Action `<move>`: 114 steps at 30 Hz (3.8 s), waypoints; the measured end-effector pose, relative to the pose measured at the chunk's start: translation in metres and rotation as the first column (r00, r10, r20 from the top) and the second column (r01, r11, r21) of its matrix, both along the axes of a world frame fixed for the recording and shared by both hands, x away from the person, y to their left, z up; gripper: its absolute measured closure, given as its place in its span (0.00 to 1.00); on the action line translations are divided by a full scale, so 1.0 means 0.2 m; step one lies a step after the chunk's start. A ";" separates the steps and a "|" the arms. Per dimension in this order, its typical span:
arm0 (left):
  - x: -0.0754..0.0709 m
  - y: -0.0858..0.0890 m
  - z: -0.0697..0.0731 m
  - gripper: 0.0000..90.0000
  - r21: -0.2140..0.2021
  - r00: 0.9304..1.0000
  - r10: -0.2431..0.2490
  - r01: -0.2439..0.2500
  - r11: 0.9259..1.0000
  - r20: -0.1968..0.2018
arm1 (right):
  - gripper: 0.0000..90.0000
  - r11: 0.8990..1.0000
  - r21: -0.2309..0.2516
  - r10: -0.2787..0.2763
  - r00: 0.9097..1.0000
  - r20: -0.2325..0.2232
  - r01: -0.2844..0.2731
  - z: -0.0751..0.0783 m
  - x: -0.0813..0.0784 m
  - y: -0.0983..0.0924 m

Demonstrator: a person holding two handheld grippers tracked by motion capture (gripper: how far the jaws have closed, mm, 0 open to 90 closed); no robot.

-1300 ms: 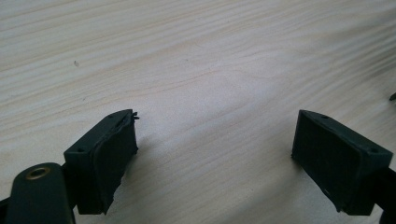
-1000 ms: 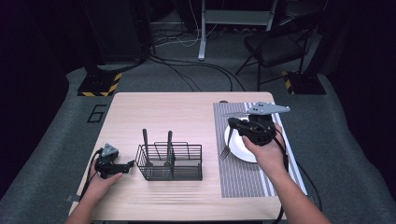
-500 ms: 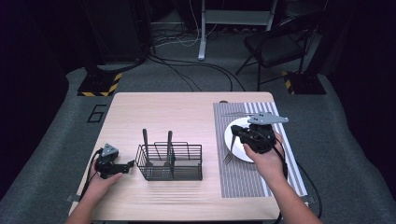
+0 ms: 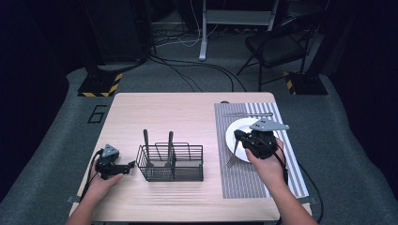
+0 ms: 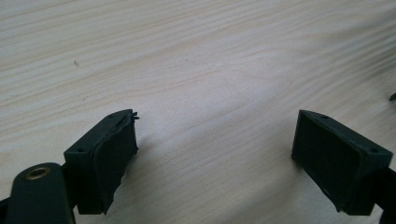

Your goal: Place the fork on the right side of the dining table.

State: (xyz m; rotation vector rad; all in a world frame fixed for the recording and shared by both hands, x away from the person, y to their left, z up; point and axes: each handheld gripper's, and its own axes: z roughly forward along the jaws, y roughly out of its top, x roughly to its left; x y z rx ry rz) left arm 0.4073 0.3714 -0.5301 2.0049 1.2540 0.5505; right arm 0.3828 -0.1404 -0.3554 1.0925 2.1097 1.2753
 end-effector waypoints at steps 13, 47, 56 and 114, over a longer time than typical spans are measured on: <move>0.00 0.00 0.00 0.15 0.000 1.000 0.000 0.000 1.000 0.000 | 0.97 1.000 0.007 -0.025 1.000 -0.010 0.025 -0.06 0.00 -0.02; 0.00 0.00 0.00 0.15 0.000 1.000 0.000 0.000 1.000 0.000 | 0.95 0.967 0.155 -0.188 0.978 -0.087 0.200 -0.19 -0.04 -0.28; 0.00 0.00 0.00 0.15 0.001 1.000 0.000 0.000 1.000 0.001 | 0.94 0.944 0.208 -0.234 0.964 -0.130 0.257 -0.24 -0.06 -0.37; 0.00 0.00 0.00 0.15 0.001 1.000 0.002 -0.002 1.000 0.001 | 0.85 0.702 0.480 -0.334 0.839 -0.430 0.526 -0.72 -0.09 -0.79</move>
